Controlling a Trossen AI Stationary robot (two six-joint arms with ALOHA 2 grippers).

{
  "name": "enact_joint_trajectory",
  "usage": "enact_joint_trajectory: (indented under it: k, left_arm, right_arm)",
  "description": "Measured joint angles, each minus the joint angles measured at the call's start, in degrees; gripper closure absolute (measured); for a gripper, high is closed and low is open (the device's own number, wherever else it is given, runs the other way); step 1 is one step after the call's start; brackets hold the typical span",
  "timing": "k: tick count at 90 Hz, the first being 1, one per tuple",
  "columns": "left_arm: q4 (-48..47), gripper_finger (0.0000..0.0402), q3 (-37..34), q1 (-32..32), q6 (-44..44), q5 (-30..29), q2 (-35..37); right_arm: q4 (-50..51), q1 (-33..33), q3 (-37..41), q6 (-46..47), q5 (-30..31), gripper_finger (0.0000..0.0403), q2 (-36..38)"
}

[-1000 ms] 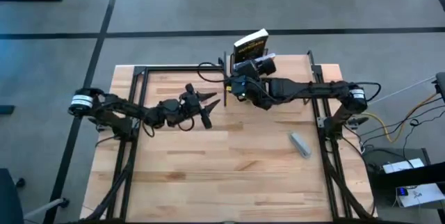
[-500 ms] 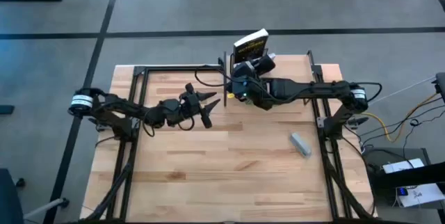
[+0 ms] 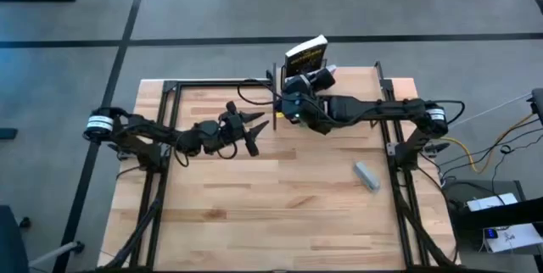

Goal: Stock shelves
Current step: Remove the pink notebook from the black desk organizer on the shelf

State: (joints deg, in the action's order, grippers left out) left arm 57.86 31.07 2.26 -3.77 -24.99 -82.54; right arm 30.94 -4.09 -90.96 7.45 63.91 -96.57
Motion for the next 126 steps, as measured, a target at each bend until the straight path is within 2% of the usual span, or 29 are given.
enact_joint_trajectory:
  k: [126]
  left_arm:
    - [-0.01,0.0274,0.0,0.0,0.02,0.07,0.0]
  right_arm:
    - [-0.03,0.07,0.0,0.47,-0.01,0.0097,-0.04]
